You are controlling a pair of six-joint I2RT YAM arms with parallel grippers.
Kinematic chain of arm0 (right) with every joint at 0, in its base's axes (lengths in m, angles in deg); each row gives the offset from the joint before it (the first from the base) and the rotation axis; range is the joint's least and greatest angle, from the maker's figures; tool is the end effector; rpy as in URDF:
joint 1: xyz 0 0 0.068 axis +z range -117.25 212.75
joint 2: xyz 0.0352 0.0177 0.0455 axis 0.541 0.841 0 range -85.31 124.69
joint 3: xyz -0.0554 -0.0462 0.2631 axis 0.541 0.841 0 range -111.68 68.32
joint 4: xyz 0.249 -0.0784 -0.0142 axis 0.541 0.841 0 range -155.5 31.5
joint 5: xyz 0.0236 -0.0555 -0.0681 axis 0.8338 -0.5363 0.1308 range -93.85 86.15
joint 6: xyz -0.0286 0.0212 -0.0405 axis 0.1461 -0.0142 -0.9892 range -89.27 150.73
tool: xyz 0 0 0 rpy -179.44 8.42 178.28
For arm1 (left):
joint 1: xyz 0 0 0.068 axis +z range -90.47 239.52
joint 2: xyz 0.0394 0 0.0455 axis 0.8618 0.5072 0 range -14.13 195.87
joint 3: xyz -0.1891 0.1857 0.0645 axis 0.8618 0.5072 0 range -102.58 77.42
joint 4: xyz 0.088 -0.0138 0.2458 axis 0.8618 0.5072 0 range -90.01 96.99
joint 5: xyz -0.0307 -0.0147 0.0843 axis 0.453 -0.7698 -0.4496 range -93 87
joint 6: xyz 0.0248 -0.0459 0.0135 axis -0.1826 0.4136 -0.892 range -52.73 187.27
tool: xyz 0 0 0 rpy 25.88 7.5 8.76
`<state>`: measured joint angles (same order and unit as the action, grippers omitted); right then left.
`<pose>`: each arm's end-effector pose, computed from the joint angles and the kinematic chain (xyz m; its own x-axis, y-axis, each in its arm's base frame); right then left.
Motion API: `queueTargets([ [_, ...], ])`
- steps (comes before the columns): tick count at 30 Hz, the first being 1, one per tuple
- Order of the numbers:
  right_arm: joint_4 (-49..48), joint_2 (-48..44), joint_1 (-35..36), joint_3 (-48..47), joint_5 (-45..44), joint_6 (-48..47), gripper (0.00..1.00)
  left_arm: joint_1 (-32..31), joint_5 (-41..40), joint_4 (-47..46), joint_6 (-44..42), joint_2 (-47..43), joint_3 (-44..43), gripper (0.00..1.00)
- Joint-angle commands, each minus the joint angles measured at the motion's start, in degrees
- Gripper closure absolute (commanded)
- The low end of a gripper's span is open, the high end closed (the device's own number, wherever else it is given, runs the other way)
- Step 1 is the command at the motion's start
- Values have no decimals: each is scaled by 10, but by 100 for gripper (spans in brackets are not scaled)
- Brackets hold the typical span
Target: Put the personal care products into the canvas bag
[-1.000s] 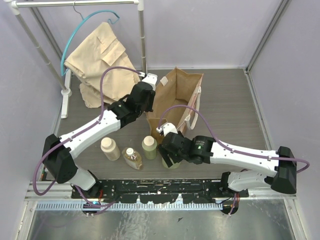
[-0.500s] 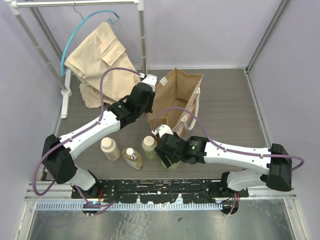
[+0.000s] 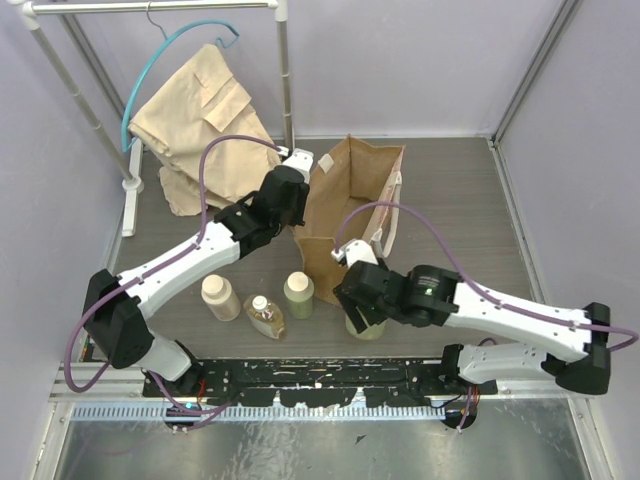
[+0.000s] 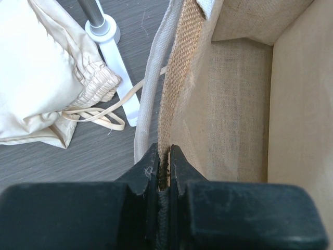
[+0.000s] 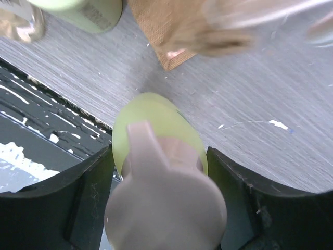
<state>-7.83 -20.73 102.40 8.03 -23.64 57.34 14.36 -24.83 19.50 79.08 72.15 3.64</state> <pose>0.0830 0.1890 0.2986 -0.6447 -0.5265 -0.5543 -0.6019 0.7966 -0.0566 0.2533 -0.2359 0.3257 -0.4551 0.1882 -0.8703 0.3502 0.9365 0.0194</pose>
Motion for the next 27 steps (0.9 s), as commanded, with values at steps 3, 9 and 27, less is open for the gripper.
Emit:
queueTargets([
  [3,69,-52,1,-176,-128,3,99,0,-5,4,1,-12,11,100],
  [9,89,-10,0,-353,-195,-49,99,0,2,5,3,-9,10,100],
  [27,4,226,-298,-695,66,-243,99,0,10,13,1,-16,8,100],
])
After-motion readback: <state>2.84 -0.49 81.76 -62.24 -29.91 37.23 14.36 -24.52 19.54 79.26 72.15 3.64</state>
